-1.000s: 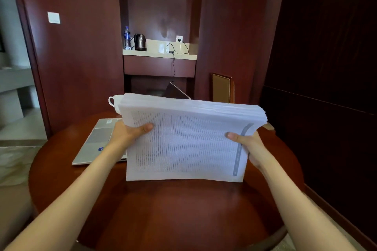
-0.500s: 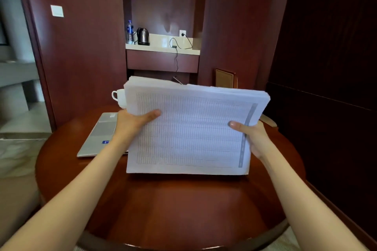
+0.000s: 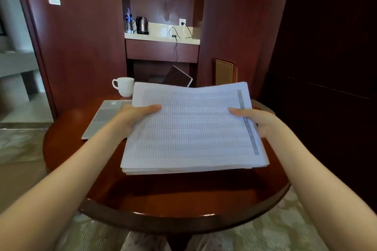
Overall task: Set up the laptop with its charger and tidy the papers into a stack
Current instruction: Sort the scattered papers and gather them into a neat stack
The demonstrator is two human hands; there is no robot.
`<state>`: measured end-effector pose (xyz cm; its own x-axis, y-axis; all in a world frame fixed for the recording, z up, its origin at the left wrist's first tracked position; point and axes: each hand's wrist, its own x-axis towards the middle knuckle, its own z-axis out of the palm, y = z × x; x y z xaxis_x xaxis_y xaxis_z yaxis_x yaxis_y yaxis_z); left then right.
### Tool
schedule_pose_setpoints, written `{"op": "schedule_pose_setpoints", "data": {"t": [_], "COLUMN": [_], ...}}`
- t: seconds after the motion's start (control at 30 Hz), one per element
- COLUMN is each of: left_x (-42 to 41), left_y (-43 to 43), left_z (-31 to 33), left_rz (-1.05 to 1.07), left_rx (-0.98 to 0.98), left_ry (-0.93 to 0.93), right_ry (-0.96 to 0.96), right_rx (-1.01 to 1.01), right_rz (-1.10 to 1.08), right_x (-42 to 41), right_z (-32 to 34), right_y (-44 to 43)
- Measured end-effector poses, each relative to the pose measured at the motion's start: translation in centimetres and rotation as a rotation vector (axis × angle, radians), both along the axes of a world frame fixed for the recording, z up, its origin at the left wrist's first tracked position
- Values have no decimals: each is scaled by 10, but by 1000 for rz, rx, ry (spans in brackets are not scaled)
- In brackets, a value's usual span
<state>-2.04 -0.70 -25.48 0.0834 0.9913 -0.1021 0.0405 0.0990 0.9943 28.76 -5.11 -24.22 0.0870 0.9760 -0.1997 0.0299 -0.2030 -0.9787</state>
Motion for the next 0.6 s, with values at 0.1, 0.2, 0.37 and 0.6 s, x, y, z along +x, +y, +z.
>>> {"op": "schedule_pose_setpoints", "data": {"t": [0.1,0.2,0.37,0.6], "left_x": [-1,1,6,16], "left_y": [-10,-22,-32,-27], "left_z": [-15,-33,-61,-67], "left_rz": [-39,-46,-29,84], "left_rx": [-146,-205,-203,-56], "left_ry": [76,91,196,528], "right_ry": [-30,-75,-286,-545], "right_rx": [-135,-235,-339,-370], "right_rz": [72,101,-40,-60], "right_x": [3,1,-12,-11], "right_z": [-9,-21,-41,-55], "right_y": [-7,-13,-20,-13]}}
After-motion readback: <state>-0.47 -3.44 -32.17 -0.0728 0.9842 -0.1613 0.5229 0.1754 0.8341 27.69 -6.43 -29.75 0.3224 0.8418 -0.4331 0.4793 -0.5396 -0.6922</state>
